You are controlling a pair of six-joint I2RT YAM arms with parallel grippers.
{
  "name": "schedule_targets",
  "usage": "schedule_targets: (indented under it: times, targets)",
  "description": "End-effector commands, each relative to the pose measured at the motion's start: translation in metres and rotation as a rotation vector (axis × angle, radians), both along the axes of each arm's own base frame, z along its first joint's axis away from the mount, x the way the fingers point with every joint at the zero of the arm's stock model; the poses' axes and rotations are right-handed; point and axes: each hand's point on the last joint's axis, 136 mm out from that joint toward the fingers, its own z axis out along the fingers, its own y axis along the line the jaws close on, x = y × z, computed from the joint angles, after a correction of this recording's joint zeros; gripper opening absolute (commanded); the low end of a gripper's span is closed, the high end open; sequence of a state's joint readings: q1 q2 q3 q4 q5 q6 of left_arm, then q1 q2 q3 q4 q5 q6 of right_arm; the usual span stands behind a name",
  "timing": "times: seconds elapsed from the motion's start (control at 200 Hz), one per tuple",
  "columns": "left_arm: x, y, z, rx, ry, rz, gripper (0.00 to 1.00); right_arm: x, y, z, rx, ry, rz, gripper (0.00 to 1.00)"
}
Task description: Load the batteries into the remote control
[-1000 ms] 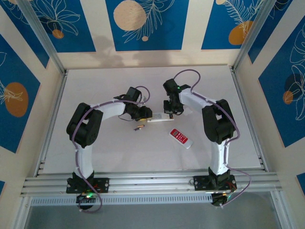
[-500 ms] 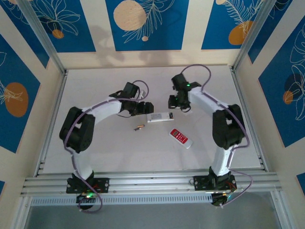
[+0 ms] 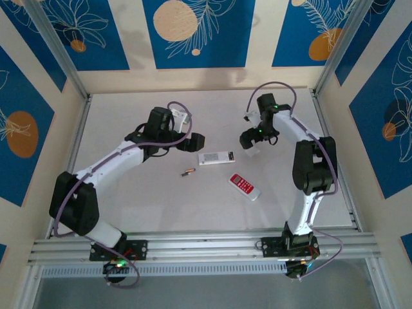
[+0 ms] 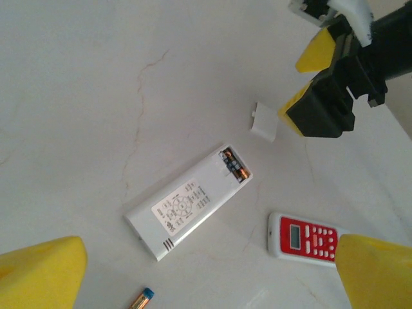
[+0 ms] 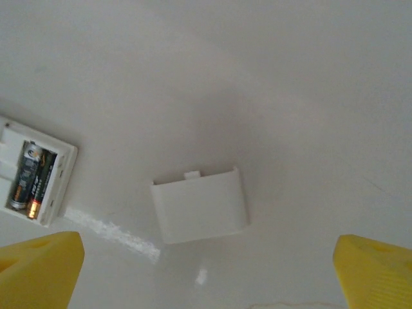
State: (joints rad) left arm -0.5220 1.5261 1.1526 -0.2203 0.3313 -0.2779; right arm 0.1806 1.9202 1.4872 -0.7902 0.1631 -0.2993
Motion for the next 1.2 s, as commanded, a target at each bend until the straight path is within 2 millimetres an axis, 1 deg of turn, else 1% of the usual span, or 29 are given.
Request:
schedule_targets:
  times: [0.0,0.115,0.31,0.54,0.63,0.78,0.89,0.975,1.025,1.195]
  targets:
    - [-0.003,0.0,-0.005,0.018,-0.018,-0.028,0.99,-0.004,0.005,-0.015,-0.023,0.042,0.137,0.99]
    - [-0.003,0.001,-0.009,0.015,-0.011,-0.021,1.0,-0.005,-0.002,-0.034,-0.07,0.091,0.145,0.95]
    - [0.0,0.001,-0.015,0.019,0.009,-0.006,1.0,-0.01,0.0,-0.05,-0.094,0.12,0.168,0.88]
    - [0.001,0.0,-0.015,0.02,0.012,-0.004,1.0,-0.019,-0.006,-0.072,-0.183,0.147,0.236,0.69]
    - [0.002,0.0,-0.013,0.02,0.007,-0.003,1.0,-0.023,-0.01,-0.076,-0.221,0.155,0.261,0.68]
    - [0.003,0.0,-0.012,0.021,0.002,-0.003,1.0,-0.034,-0.007,-0.083,-0.221,0.187,0.284,0.68]
    - [0.002,0.0,-0.01,0.02,-0.002,-0.005,1.0,-0.039,-0.007,-0.091,-0.241,0.211,0.301,0.61]
    - [0.002,0.002,-0.008,0.02,-0.008,-0.003,1.0,-0.039,-0.006,-0.09,-0.228,0.221,0.301,0.56]
    - [0.002,0.002,-0.008,0.02,-0.013,-0.001,1.0,-0.038,-0.003,-0.085,-0.208,0.213,0.301,0.54]
    - [0.004,0.004,-0.008,0.02,-0.021,0.009,1.0,-0.036,0.017,-0.05,-0.106,0.119,0.365,0.52]
